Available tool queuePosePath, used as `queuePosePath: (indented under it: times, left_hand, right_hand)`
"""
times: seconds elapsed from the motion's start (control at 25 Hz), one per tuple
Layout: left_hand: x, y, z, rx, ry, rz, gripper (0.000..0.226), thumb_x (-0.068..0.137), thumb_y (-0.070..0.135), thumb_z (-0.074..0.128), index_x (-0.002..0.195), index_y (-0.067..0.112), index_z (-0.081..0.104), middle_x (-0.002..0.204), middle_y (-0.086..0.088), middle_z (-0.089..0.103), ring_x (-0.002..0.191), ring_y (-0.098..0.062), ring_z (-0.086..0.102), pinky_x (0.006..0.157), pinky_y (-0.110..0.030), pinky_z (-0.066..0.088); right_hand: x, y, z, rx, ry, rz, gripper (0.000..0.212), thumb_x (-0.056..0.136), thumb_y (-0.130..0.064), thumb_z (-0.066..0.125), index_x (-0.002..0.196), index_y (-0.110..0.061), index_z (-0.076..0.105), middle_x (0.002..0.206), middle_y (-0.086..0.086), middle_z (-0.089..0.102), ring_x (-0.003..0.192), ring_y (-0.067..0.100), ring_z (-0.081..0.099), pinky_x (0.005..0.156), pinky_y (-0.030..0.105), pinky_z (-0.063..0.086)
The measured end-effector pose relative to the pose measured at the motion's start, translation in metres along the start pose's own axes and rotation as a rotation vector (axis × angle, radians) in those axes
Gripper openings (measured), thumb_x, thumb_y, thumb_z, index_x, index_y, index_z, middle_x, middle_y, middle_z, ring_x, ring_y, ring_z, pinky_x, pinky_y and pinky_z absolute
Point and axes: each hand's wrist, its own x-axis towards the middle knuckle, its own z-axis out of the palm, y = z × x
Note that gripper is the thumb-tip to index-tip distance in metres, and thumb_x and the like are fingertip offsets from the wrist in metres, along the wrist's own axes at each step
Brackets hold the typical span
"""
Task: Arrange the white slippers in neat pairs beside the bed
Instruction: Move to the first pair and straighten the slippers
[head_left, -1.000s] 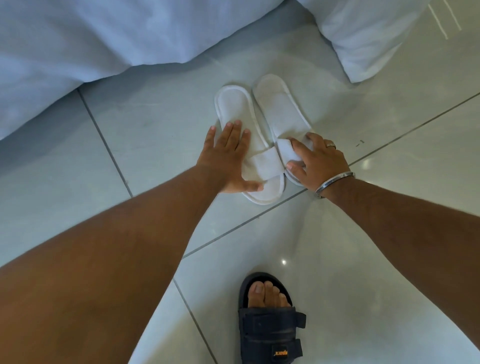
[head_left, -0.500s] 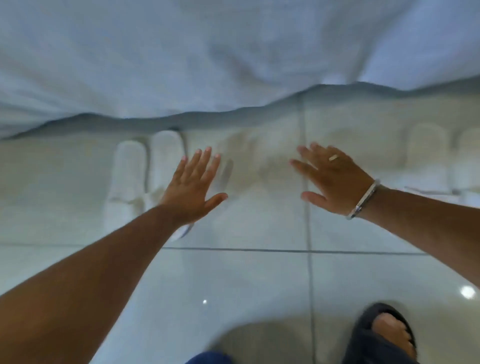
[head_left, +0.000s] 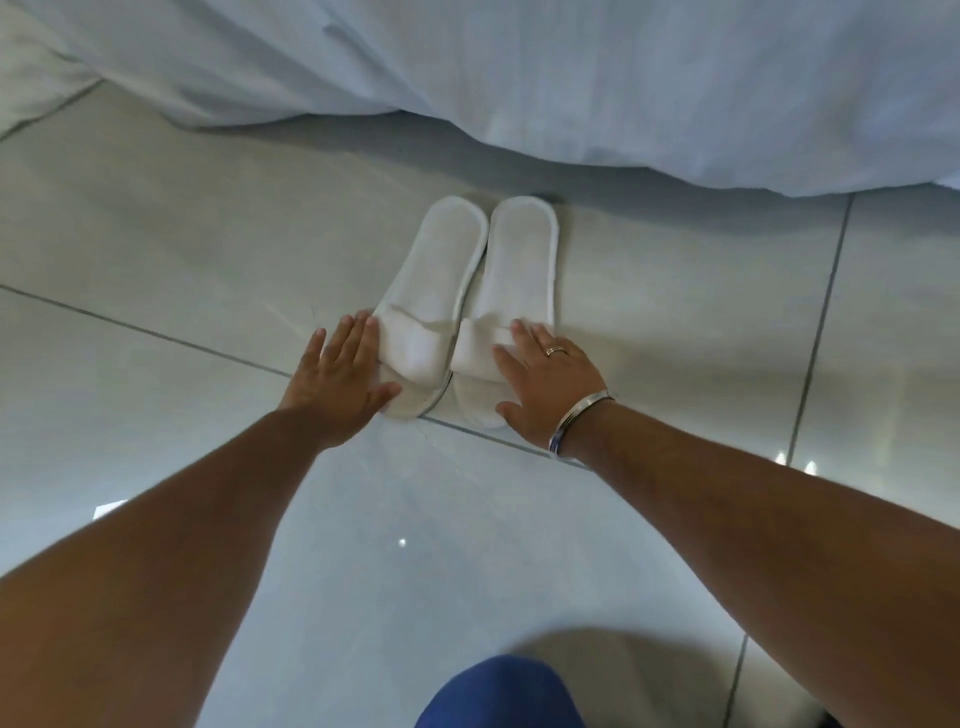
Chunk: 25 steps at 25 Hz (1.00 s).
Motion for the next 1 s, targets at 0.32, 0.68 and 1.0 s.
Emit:
queuePosePath:
  times: [0.32, 0.68, 1.0]
  left_hand:
    - [0.016, -0.013, 0.013, -0.038, 0.010, -0.068, 0.085, 0.098, 0.053, 0.029, 0.154, -0.001, -0.004, 0.165, -0.017, -0.003, 0.152, -0.029, -0.005, 0.123, -0.049, 0.002]
    - [0.013, -0.011, 0.005, -0.048, -0.148, -0.125, 0.086, 0.097, 0.058, 0.020, 0.153, 0.004, -0.015, 0.164, -0.012, -0.014, 0.151, -0.025, -0.013, 0.122, -0.049, -0.003]
    - [0.017, -0.008, 0.005, 0.003, -0.135, -0.158, 0.085, 0.096, 0.059, 0.016, 0.152, 0.004, -0.016, 0.164, -0.013, -0.014, 0.151, -0.025, -0.013, 0.122, -0.050, -0.004]
  right_hand:
    - [0.027, -0.017, 0.004, 0.007, -0.035, 0.050, 0.078, 0.087, -0.053, 0.044, 0.150, -0.027, 0.007, 0.162, 0.013, -0.009, 0.148, 0.032, 0.000, 0.119, 0.046, 0.009]
    - [0.026, -0.013, -0.006, -0.049, -0.044, -0.003, 0.076, 0.088, -0.051, 0.044, 0.150, -0.028, 0.008, 0.162, 0.011, -0.004, 0.148, 0.032, 0.005, 0.116, 0.051, 0.011]
    - [0.016, -0.027, 0.007, -0.065, -0.010, -0.017, 0.073, 0.088, -0.050, 0.042, 0.150, -0.028, 0.011, 0.162, 0.009, -0.001, 0.148, 0.032, 0.008, 0.114, 0.047, 0.020]
